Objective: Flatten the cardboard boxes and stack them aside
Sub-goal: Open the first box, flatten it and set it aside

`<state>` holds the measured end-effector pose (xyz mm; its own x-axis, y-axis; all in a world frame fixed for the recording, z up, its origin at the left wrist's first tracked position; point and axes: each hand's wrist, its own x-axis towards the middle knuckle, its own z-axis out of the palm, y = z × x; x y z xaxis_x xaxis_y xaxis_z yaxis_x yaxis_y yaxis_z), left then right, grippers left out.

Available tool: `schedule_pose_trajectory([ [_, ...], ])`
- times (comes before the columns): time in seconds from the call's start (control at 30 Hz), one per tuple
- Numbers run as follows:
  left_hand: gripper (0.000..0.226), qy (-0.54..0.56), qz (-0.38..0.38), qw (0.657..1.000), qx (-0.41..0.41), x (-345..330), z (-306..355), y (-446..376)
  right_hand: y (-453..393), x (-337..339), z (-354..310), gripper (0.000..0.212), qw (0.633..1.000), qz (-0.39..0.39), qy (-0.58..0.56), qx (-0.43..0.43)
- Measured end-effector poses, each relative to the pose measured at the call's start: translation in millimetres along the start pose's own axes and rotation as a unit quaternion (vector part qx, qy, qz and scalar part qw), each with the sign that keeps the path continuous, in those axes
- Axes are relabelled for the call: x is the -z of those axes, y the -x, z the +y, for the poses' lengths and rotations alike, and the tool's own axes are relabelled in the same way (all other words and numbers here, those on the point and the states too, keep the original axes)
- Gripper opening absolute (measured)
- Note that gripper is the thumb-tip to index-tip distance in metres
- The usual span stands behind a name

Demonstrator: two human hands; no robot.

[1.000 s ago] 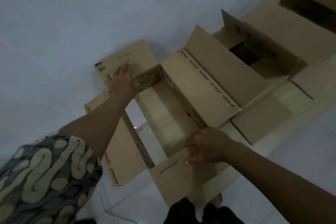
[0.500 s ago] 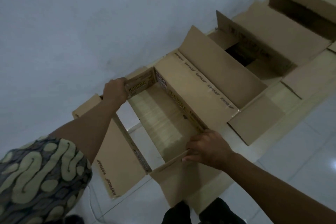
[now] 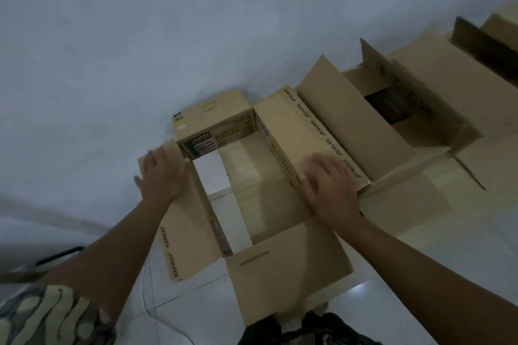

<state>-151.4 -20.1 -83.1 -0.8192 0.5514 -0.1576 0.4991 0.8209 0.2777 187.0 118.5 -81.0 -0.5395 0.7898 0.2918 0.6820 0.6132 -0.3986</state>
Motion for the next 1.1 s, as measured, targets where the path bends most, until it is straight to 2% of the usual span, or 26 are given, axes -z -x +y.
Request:
schedule_pose_trajectory([
  [0.07, 0.094, 0.056, -0.027, 0.993, 0.098, 0.2, -13.1, 22.1, -15.0, 1.2, 6.5, 0.057, 0.991, -0.063, 0.048, -0.109],
  [0.13, 0.106, 0.153, -0.046, 0.97, 0.185, 0.5, -20.4, 39.7, -26.8, 5.1, 9.2, 0.069, 0.98, -0.111, 0.073, -0.147],
  [0.2, 0.099, 0.23, -0.055, 0.94, 0.244, 2.8, -18.4, 55.8, -37.3, 9.1, 8.8, 0.077, 0.979, -0.126, 0.064, -0.147],
  [0.27, 0.085, 0.27, -0.039, 0.927, 0.259, 6.0, -15.2, 67.6, -48.7, 12.7, 7.8, 0.081, 0.978, -0.128, 0.031, -0.163],
  [0.37, 0.065, 0.307, 0.017, 0.922, 0.235, 12.3, -14.2, 78.5, -63.4, 20.4, 10.3, 0.074, 0.97, -0.127, -0.005, -0.207],
  [0.5, 0.046, 0.381, 0.046, 0.897, 0.22, 27.5, -17.9, 81.8, -81.2, 41.4, 13.3, 0.036, 0.955, -0.131, -0.069, -0.258],
  [0.63, 0.03, 0.427, -0.013, 0.891, 0.153, 54.3, -1.8, 75.6, -93.5, 54.4, 5.5, 0.022, 0.938, -0.142, -0.148, -0.279],
  [0.7, 0.031, 0.436, -0.056, 0.889, 0.126, 65.6, 14.1, 77.5, -100.5, 56.7, -0.8, 0.022, 0.929, -0.168, -0.192, -0.269],
  [0.83, 0.033, 0.43, -0.06, 0.897, 0.083, 76.3, 42.7, 90.6, -108.2, 57.5, -21.0, 0.029, 0.915, -0.23, -0.243, -0.226],
  [0.97, 0.032, 0.429, -0.063, 0.9, 0.04, 86.5, 62.5, 112.5, -110.8, 57.2, -44.4, 0.028, 0.921, -0.207, -0.262, -0.2],
  [1.03, 0.021, 0.419, -0.062, 0.906, 0.01, 93.8, 71.5, 128.8, -112.3, 59.2, -57.7, 0.029, 0.908, -0.196, -0.304, -0.211],
  [1.1, 0.02, 0.403, -0.069, 0.912, -0.036, 99.8, 79.0, 146.8, -114.0, 60.2, -72.6, 0.035, 0.892, -0.185, -0.338, -0.237],
])
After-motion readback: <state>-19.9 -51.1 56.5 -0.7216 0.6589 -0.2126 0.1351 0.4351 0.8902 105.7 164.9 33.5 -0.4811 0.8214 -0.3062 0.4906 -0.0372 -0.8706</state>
